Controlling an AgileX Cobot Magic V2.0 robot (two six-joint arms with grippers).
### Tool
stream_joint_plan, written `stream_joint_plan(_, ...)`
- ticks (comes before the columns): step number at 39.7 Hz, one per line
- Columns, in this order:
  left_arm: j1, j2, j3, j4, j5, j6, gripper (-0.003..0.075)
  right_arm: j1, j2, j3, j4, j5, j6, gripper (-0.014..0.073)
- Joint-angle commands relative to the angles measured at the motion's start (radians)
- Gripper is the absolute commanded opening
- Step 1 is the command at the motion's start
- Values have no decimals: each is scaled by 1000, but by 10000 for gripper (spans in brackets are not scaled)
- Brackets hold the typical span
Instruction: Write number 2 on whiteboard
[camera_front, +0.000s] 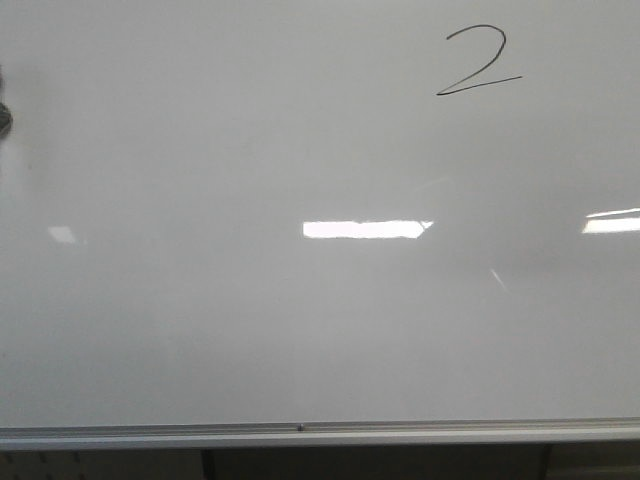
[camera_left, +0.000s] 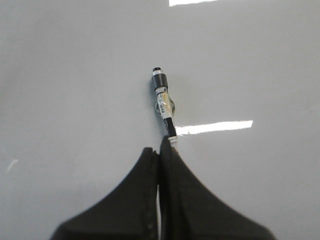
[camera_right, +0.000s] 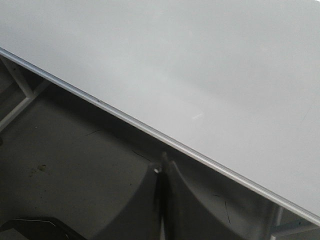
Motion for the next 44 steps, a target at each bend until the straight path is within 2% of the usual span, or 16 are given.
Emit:
stream_joint_plan(1,3,-20,12,1,-164,3,-19,-7,8,-24,-14,-66,-5,-69)
stream_joint_plan(6,5,-20,59,1,-207,3,-20,-7,8,-24,-14,-65,-5,-69)
stream_joint_plan(11,5,-20,57,1,-162,3,-20,-7,8,-24,-14,-65,-5,-69)
stream_joint_plan(44,5,-20,57,1,-162,3,-20,-4,5,-24,-13,-65,-5,-69)
